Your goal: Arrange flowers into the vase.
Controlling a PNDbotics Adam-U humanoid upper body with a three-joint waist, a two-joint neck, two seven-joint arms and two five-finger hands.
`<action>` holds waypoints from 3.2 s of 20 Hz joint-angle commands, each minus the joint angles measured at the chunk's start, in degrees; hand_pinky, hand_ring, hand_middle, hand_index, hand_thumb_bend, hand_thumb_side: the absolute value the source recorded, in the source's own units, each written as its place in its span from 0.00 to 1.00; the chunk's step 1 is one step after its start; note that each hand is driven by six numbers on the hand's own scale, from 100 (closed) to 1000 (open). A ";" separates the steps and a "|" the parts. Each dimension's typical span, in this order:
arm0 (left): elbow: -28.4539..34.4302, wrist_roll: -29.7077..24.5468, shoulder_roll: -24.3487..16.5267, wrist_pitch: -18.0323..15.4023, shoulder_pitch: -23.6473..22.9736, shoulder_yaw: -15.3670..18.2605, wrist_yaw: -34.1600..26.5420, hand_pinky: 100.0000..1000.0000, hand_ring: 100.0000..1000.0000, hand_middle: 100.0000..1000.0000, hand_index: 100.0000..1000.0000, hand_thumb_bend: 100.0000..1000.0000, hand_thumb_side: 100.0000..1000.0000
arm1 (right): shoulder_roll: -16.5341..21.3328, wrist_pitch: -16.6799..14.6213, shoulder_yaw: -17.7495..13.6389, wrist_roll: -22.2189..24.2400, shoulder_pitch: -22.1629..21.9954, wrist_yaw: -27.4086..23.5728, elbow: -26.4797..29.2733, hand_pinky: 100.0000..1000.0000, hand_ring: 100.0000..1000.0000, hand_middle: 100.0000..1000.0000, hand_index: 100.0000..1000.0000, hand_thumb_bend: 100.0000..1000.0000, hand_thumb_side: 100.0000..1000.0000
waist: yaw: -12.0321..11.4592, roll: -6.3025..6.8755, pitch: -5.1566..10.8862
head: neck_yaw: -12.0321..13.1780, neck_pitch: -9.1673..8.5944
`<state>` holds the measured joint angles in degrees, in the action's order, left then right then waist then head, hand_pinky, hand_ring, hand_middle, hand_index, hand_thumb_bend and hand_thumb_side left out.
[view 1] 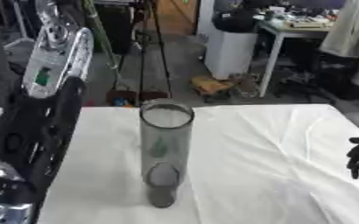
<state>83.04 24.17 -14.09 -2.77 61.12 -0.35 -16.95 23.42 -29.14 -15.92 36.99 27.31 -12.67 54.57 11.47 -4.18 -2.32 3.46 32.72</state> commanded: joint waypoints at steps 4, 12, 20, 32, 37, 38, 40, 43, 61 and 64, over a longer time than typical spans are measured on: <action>6.08 -4.94 -1.16 2.57 1.19 -3.26 -14.38 0.00 0.00 0.00 0.07 1.00 0.40 | 1.13 -2.77 -0.62 3.07 0.66 0.36 1.52 0.23 0.41 0.48 0.77 0.00 0.68 | -0.01 0.03 0.97 | 0.14 0.49; 5.91 -6.78 -2.53 6.19 0.24 -4.82 -20.41 0.00 0.00 0.00 0.07 1.00 0.40 | 1.23 -2.93 -0.64 3.09 0.55 0.35 1.32 0.23 0.41 0.48 0.77 0.00 0.69 | -0.31 -0.09 1.07 | 0.11 0.57; 3.38 -8.79 -5.40 9.29 0.58 -5.44 -17.18 0.00 0.00 0.00 0.07 1.00 0.39 | 1.40 -3.04 -0.70 3.13 0.39 0.40 1.15 0.24 0.42 0.48 0.78 0.00 0.69 | -0.58 0.03 1.23 | -0.01 0.72; -2.88 -15.38 -10.02 14.29 0.90 -5.32 -12.05 0.00 0.00 0.00 0.07 1.00 0.39 | 1.87 -2.75 -0.98 3.05 -0.32 0.61 1.28 0.24 0.42 0.48 0.78 0.00 0.69 | -1.35 0.55 2.08 | -0.68 1.40; -3.20 -16.98 -10.90 15.59 0.46 -5.84 -10.89 0.00 0.00 0.00 0.07 1.00 0.39 | 1.99 -2.70 -1.10 2.93 -0.49 0.68 1.22 0.24 0.42 0.48 0.78 0.00 0.69 | -1.49 0.56 2.22 | -0.80 1.45; -3.22 -17.21 -11.00 15.75 0.41 -5.88 -10.70 0.00 0.00 0.00 0.07 1.00 0.39 | 1.98 -2.70 -1.10 2.92 -0.51 0.68 1.21 0.24 0.42 0.48 0.78 0.00 0.69 | -1.51 0.56 2.23 | -0.79 1.44; -3.22 -17.46 -11.06 15.91 0.37 -5.85 -10.47 0.00 0.00 0.00 0.07 1.00 0.39 | 1.98 -2.71 -1.11 2.92 -0.52 0.70 1.21 0.24 0.42 0.48 0.78 0.00 0.69 | -1.51 0.56 2.23 | -0.79 1.43; -3.31 -18.22 -11.44 16.45 0.09 -6.39 -10.06 0.00 0.00 0.00 0.07 1.00 0.39 | 2.00 -2.68 -1.16 2.90 -0.57 0.70 1.21 0.24 0.42 0.48 0.78 0.00 0.69 | -1.64 0.59 2.30 | -0.86 1.48; -3.24 -23.53 -12.89 19.88 -1.02 -8.38 -5.89 0.00 0.00 0.00 0.07 1.00 0.39 | 2.05 -2.62 -1.30 2.90 -0.87 0.80 1.22 0.24 0.42 0.47 0.78 0.00 0.69 | -1.70 0.73 2.30 | -0.74 1.64; -3.35 -24.28 -13.07 20.23 -1.14 -8.75 -5.25 0.00 0.00 0.00 0.07 1.00 0.39 | 2.06 -2.58 -1.33 2.90 -0.92 0.84 1.25 0.24 0.42 0.47 0.78 0.00 0.70 | -1.71 0.80 2.29 | -0.75 1.65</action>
<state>79.28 0.31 -25.41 17.42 58.93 -9.16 -22.66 23.45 -29.03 -16.79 37.10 25.71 -12.20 54.73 9.75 -3.43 -0.70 2.79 34.17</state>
